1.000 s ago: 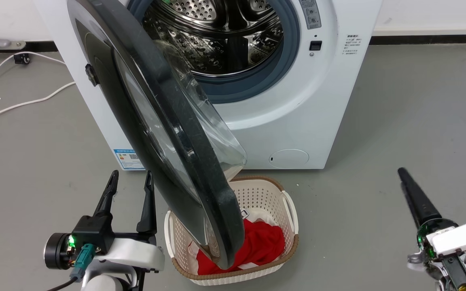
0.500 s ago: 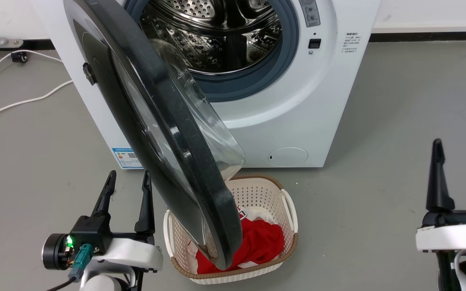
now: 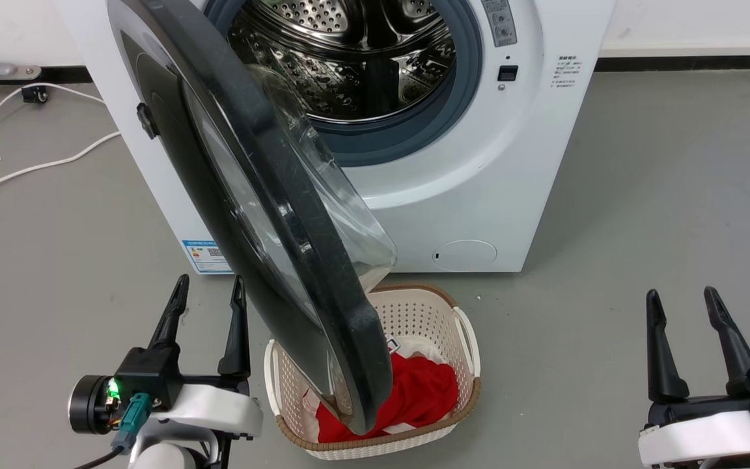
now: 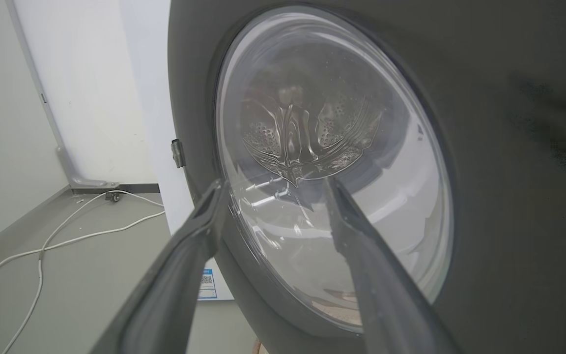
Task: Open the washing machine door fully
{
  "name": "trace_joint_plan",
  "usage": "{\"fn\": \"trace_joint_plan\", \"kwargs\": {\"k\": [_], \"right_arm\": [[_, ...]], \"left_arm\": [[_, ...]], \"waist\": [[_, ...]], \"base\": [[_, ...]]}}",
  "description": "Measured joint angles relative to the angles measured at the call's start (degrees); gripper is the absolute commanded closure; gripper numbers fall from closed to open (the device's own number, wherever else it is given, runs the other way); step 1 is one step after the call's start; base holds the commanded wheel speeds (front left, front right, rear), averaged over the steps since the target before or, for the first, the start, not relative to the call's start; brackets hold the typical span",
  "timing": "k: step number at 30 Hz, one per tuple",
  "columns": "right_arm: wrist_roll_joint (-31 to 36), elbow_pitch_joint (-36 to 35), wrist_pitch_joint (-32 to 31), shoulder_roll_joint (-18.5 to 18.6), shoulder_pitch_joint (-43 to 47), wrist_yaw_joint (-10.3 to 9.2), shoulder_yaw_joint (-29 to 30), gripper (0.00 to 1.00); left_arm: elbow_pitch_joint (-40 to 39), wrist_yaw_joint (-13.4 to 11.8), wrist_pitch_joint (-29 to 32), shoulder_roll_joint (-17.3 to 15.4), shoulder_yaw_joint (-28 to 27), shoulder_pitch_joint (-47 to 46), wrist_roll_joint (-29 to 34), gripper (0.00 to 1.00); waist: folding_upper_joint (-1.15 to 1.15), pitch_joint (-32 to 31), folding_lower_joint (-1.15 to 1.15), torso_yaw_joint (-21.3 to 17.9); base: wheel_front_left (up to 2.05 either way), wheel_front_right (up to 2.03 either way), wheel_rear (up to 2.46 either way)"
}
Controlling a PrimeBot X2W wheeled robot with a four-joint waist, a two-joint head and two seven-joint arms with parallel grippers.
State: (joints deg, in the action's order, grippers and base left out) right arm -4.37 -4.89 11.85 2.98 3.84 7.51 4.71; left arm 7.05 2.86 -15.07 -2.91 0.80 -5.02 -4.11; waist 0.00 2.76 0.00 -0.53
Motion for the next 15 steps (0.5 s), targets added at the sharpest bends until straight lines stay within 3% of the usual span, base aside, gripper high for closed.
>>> {"fn": "trace_joint_plan", "kwargs": {"k": [12,13,14,15], "right_arm": [[-1.14,2.52,1.33,-0.01,-0.59,0.00,-0.19,0.00],[-1.14,2.54,1.48,-0.01,-0.65,0.00,-0.16,0.00],[-1.13,2.57,1.53,-0.01,-0.66,0.00,-0.11,0.00],[-1.14,2.65,1.72,-0.01,-0.66,0.00,-0.08,0.00]], "left_arm": [[0.16,0.16,0.00,0.00,0.08,-0.02,0.00,0.00],[0.09,0.16,0.00,0.00,0.09,-0.03,0.02,0.22],[-0.03,0.18,0.00,0.00,0.10,-0.04,0.08,1.00],[-0.03,0.23,0.00,0.00,0.12,-0.04,0.18,1.00]], "waist": [[0.00,0.56,0.00,-0.25],[0.00,0.60,0.00,-0.26],[0.00,0.64,0.00,-0.27],[0.00,0.64,0.00,-0.27]], "base": [[0.00,0.00,0.00],[0.00,0.00,0.00],[0.00,0.00,0.00],[0.00,0.00,0.00]]}}
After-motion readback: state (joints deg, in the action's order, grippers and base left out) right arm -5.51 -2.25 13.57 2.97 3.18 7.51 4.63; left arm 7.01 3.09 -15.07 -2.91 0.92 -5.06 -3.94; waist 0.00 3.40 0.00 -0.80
